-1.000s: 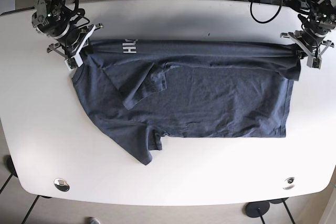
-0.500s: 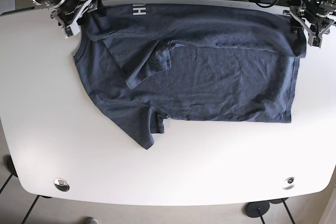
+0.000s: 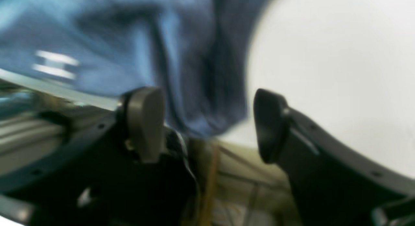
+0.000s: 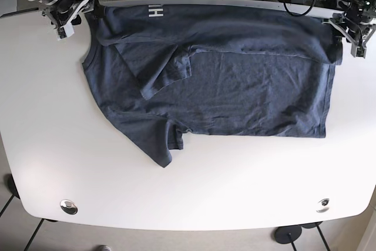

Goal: Fold the T-shirt properly
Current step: 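Release the hem and grasp the folded shirt edge with both grippers, then fold the grasped shirt edge toward the collar with both grippers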

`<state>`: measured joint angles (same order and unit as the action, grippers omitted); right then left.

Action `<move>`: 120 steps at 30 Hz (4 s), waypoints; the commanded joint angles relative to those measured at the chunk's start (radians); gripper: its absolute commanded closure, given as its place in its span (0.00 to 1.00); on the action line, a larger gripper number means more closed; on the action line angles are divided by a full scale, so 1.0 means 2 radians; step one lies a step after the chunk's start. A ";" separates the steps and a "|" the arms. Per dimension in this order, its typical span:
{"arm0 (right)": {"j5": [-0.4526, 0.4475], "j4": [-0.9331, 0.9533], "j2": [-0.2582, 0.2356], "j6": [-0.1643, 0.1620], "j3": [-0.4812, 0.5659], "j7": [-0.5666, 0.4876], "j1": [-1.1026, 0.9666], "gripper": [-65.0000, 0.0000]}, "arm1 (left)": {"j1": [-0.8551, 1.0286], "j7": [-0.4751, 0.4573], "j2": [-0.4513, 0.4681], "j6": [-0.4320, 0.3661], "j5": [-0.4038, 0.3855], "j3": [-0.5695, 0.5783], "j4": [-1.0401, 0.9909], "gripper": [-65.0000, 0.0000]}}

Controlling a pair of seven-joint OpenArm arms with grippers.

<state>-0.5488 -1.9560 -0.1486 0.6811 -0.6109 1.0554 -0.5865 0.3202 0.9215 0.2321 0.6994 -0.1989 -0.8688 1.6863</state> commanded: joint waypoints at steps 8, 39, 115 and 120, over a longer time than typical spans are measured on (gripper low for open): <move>0.023 0.065 -0.002 0.004 -0.003 -0.009 0.015 0.83 | 0.021 -0.070 0.006 -0.001 0.008 -0.003 -0.049 0.88; 0.101 0.132 -0.010 -0.052 0.111 -0.016 0.311 0.39 | -0.105 -0.013 -0.006 -0.001 0.035 -0.024 0.096 0.64; 0.178 0.056 0.029 -0.057 0.199 -0.054 0.348 0.94 | -0.245 -0.009 0.019 -0.001 0.088 0.063 -0.037 1.00; 0.183 0.222 0.039 -0.057 0.183 -0.105 0.436 0.41 | -0.246 -0.009 0.019 -0.001 0.088 0.064 -0.037 1.00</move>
<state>-0.1646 -1.4910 -0.0666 0.5655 -0.2420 0.8478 0.2687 -0.1520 0.9241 0.2504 0.7002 -0.0151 -0.7387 1.5932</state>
